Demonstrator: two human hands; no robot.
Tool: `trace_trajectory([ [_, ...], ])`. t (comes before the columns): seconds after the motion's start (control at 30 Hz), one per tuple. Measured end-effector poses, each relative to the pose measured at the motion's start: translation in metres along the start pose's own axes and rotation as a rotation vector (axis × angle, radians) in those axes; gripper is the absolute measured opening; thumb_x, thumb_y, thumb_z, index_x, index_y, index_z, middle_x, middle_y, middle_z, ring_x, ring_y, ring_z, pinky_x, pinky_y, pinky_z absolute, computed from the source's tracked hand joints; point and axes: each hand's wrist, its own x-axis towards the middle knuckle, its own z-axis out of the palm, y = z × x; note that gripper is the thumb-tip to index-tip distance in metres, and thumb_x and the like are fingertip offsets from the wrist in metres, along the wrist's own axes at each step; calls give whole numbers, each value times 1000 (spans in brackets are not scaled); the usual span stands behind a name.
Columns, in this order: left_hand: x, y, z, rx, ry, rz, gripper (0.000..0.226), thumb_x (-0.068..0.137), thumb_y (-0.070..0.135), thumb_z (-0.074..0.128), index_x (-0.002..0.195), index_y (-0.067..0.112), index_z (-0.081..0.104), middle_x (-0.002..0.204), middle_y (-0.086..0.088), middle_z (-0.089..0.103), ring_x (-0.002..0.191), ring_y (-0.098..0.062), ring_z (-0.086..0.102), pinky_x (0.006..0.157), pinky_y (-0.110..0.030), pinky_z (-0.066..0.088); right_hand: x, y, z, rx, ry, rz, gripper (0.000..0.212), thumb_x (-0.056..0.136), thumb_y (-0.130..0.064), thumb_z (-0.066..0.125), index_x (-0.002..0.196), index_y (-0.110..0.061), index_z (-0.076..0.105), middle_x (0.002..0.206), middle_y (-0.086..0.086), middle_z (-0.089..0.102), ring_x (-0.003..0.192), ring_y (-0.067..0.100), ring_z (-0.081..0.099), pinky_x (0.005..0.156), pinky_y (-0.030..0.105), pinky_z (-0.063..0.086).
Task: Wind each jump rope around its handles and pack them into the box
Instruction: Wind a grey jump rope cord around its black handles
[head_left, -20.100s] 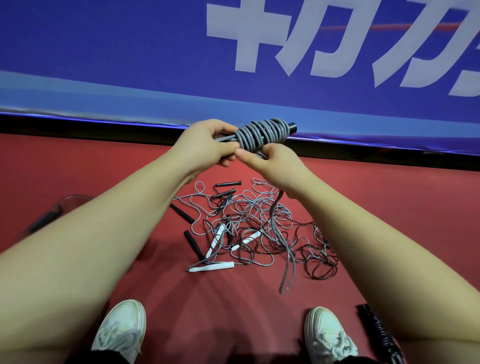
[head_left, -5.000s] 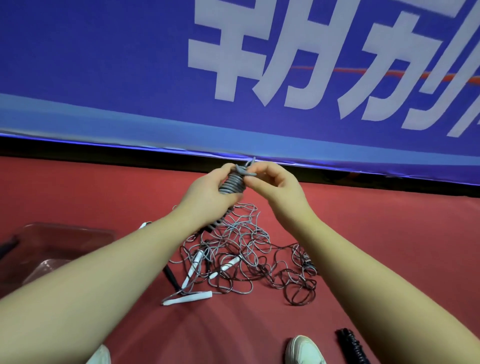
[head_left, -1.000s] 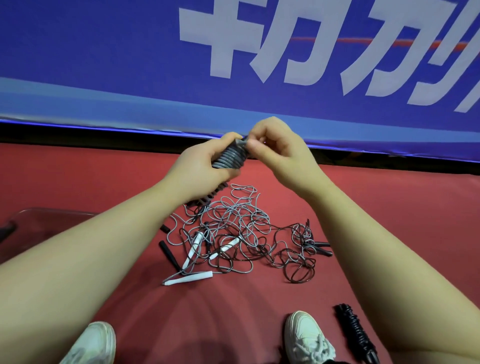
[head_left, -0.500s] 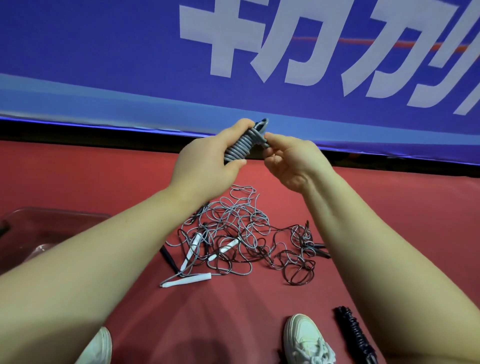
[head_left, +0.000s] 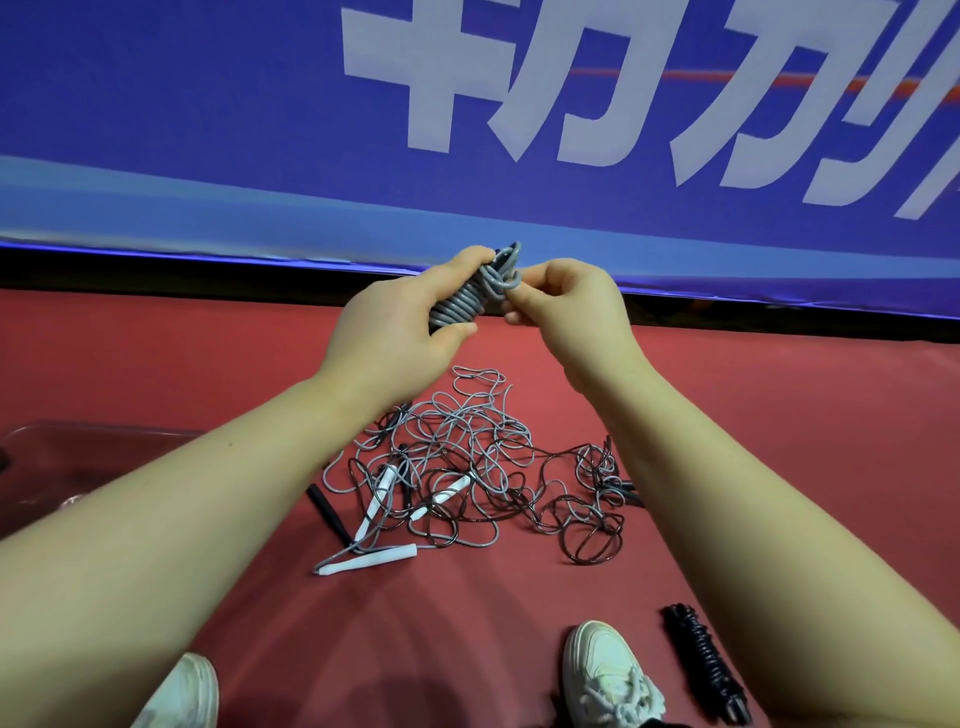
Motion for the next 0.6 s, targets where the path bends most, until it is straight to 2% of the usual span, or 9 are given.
trace_trajectory([
  [0.1, 0, -3, 0, 20, -7, 19, 61, 85, 28, 64, 140, 41, 40, 99, -2, 69, 91, -24, 61, 74, -36, 48, 4, -2, -4, 66, -5, 78, 20, 88, -7, 61, 69, -12, 59, 57, -4, 62, 46, 2, 57, 62, 23, 53],
  [0.17, -2, -5, 2, 27, -27, 52, 61, 83, 33, 61, 140, 40, 41, 100, -3, 69, 93, -27, 62, 75, -38, 50, 5, -7, -12, 35, -87, 155, 22, 87, -4, 61, 66, -9, 57, 54, 1, 60, 43, 4, 56, 55, 21, 54],
  [0.23, -4, -6, 4, 83, -66, 87, 61, 84, 31, 63, 140, 39, 41, 98, -5, 68, 93, -29, 61, 73, -35, 49, 4, -11, -21, -51, -196, 217, 21, 85, 0, 61, 65, -6, 58, 56, 6, 60, 47, 9, 59, 54, 22, 55],
  [0.3, -8, -6, 5, 140, -81, 160, 59, 84, 28, 64, 139, 36, 44, 95, -4, 68, 90, -29, 62, 67, -29, 42, 2, -12, -27, -171, -297, 240, 21, 85, 2, 60, 66, -8, 60, 57, 4, 64, 52, 12, 63, 56, 24, 56],
  [0.37, -10, -5, 4, 143, -68, 187, 58, 83, 27, 64, 138, 33, 47, 93, -4, 69, 88, -29, 63, 64, -26, 37, 0, -10, -28, -183, -353, 253, 21, 88, 0, 56, 71, -11, 60, 58, 1, 66, 54, 10, 65, 53, 22, 55],
  [0.4, -10, -4, 3, 139, -56, 157, 58, 84, 25, 66, 138, 34, 47, 96, -5, 69, 90, -29, 62, 64, -26, 35, 0, -8, -28, -117, -346, 267, 20, 90, -2, 54, 74, -12, 60, 57, -2, 65, 55, 9, 65, 50, 19, 53],
  [0.47, -8, -4, 3, 174, -15, 82, 61, 85, 23, 66, 140, 37, 43, 103, -5, 68, 97, -28, 61, 66, -27, 36, 2, -8, -28, 172, -305, 332, 19, 92, 1, 49, 83, -12, 60, 54, -4, 63, 54, 7, 64, 47, 15, 48],
  [0.53, -6, -5, 2, 246, 11, 27, 60, 87, 24, 63, 141, 39, 40, 106, -5, 67, 101, -29, 60, 69, -32, 41, 4, -8, -24, 460, -292, 378, 22, 91, 4, 44, 88, -10, 60, 56, -3, 63, 57, 6, 64, 50, 14, 49],
  [0.6, -4, -8, 1, 280, 6, -32, 60, 89, 26, 60, 142, 40, 37, 107, -5, 66, 103, -29, 59, 70, -34, 42, 3, -7, -15, 559, -296, 349, 22, 93, -1, 44, 88, -12, 62, 63, -4, 67, 63, 5, 65, 55, 13, 48],
])
